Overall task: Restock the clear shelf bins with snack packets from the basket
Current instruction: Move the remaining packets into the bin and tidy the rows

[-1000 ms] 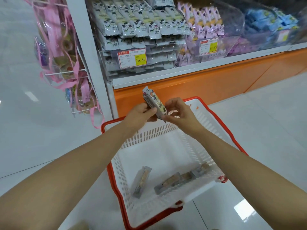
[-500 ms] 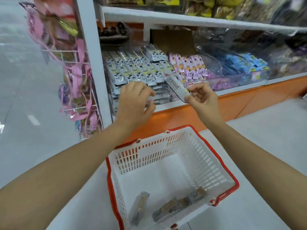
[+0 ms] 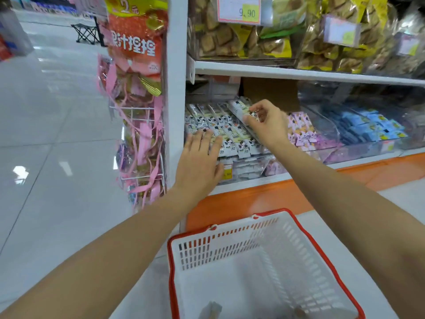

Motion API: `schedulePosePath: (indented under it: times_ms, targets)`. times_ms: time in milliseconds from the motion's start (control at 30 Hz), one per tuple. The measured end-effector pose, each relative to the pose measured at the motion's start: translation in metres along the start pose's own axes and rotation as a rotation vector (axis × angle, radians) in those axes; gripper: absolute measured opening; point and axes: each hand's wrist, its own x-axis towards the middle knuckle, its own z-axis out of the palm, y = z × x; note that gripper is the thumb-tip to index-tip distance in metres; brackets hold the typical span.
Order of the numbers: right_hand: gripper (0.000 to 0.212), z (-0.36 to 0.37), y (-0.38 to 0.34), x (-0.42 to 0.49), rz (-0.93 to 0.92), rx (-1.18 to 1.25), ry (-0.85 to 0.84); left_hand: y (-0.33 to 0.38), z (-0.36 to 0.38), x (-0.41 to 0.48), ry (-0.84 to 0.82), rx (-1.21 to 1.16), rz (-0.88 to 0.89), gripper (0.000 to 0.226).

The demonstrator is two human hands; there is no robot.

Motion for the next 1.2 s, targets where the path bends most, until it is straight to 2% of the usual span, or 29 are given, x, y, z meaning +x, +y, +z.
schedulePosePath:
  times_ms: [267, 433, 633, 767, 833, 900, 967, 1100, 1200]
  targets:
    - [0.023, 0.043, -0.003, 0.031, -0.101, -0.254, -0.035, -0.005, 0.010, 0.001, 0.057, -0.092, 0.008, 0.061]
    - [0.030, 0.041, 0.001, 0.031, -0.080, -0.212, -0.073, -0.007, 0.012, -0.002, 0.068, -0.098, 0.018, 0.059]
    - [0.015, 0.005, 0.009, 0.003, -0.161, 0.053, -0.111, -0.001, 0.004, -0.003, 0.164, -0.076, 0.030, 0.058]
    - [0.008, -0.021, 0.017, -0.042, -0.181, 0.242, -0.129, 0.025, 0.008, -0.013, 0.388, -0.135, 0.218, 0.046]
    - [0.011, -0.029, 0.029, -0.072, -0.164, 0.296, -0.173, 0.038, 0.023, -0.024, 0.415, -0.192, 0.335, 0.038]
    - [0.009, -0.027, 0.052, -0.103, -0.121, 0.301, -0.259, 0.046, 0.043, -0.039, 0.316, -0.205, 0.419, 0.033]
    - [0.008, -0.017, 0.082, -0.134, -0.044, 0.261, -0.369, 0.049, 0.065, -0.055, 0.133, -0.198, 0.435, 0.033]
    - [0.010, 0.016, 0.136, -0.195, 0.049, 0.130, -0.590, 0.040, 0.107, -0.088, -0.218, -0.086, 0.314, 0.040]
    - [0.008, 0.048, 0.161, -0.242, 0.085, 0.076, -0.763, 0.026, 0.133, -0.113, -0.424, -0.013, 0.242, 0.063]
